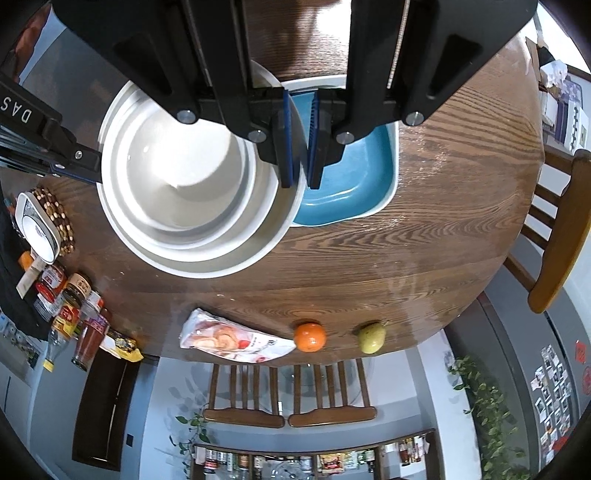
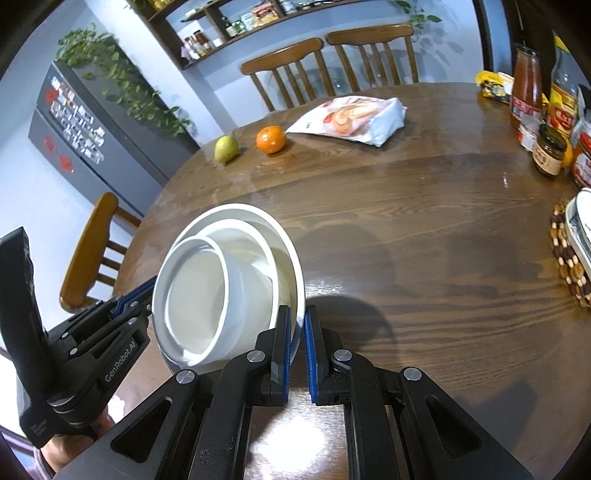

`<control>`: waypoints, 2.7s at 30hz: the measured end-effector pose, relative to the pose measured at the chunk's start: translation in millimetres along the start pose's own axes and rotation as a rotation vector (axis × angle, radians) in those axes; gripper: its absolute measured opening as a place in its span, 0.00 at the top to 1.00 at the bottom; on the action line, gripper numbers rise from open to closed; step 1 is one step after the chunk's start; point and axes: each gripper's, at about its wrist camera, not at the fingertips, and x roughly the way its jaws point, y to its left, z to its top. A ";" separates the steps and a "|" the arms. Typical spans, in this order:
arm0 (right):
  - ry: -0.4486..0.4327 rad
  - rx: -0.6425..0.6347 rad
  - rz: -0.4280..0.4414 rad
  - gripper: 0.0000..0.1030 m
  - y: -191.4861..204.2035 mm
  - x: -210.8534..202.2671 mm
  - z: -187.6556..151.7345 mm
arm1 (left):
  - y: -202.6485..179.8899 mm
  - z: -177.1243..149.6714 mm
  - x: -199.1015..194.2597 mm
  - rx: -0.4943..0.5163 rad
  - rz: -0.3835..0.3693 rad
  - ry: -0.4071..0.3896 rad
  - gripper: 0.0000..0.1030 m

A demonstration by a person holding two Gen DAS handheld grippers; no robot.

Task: Organize plates and bowls
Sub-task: 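Carry the white bowl stack over the blue plate stack, then lower the white bowl stack onto the blue plates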

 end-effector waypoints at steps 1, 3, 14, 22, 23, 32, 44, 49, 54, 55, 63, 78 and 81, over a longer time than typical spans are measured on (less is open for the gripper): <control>0.002 -0.004 0.001 0.89 2.5 1.2 0.2 | 2.8 -0.4 -0.1 -0.005 0.003 0.000 0.98; 0.008 -0.014 0.005 0.89 8.1 4.3 1.4 | 9.0 -1.0 -0.3 -0.015 0.010 0.000 0.98; 0.038 -0.072 0.042 0.89 39.0 28.1 9.8 | 45.3 -3.1 2.1 -0.071 0.070 0.013 0.98; 0.077 -0.103 0.068 0.89 56.2 51.2 15.7 | 68.4 -3.6 11.1 -0.114 0.102 0.039 0.98; 0.082 -0.106 0.070 0.89 58.1 54.2 16.4 | 71.0 -4.3 13.0 -0.118 0.106 0.045 0.98; 0.126 -0.121 0.075 0.89 66.4 76.1 19.1 | 83.2 -6.4 29.0 -0.148 0.120 0.085 0.98; 0.161 -0.097 0.067 0.89 60.7 91.8 23.7 | 83.7 -2.9 44.5 -0.142 0.117 0.124 0.97; 0.167 -0.082 0.064 0.89 57.6 97.3 25.8 | 83.1 -1.1 51.1 -0.131 0.121 0.135 0.97; 0.173 -0.076 0.061 0.89 56.6 99.9 29.4 | 81.9 2.0 54.2 -0.119 0.127 0.136 0.97; 0.173 -0.073 0.061 0.89 56.1 100.4 30.3 | 81.8 2.7 54.7 -0.116 0.129 0.136 0.97; 0.169 -0.061 0.064 0.89 53.9 102.9 35.7 | 80.2 7.0 59.4 -0.101 0.144 0.135 0.97; 0.165 -0.073 0.044 0.89 57.9 106.0 39.3 | 78.6 8.1 61.0 -0.089 0.171 0.120 0.97; 0.160 -0.078 0.035 0.89 59.0 105.8 38.9 | 77.9 7.7 60.8 -0.087 0.175 0.116 0.96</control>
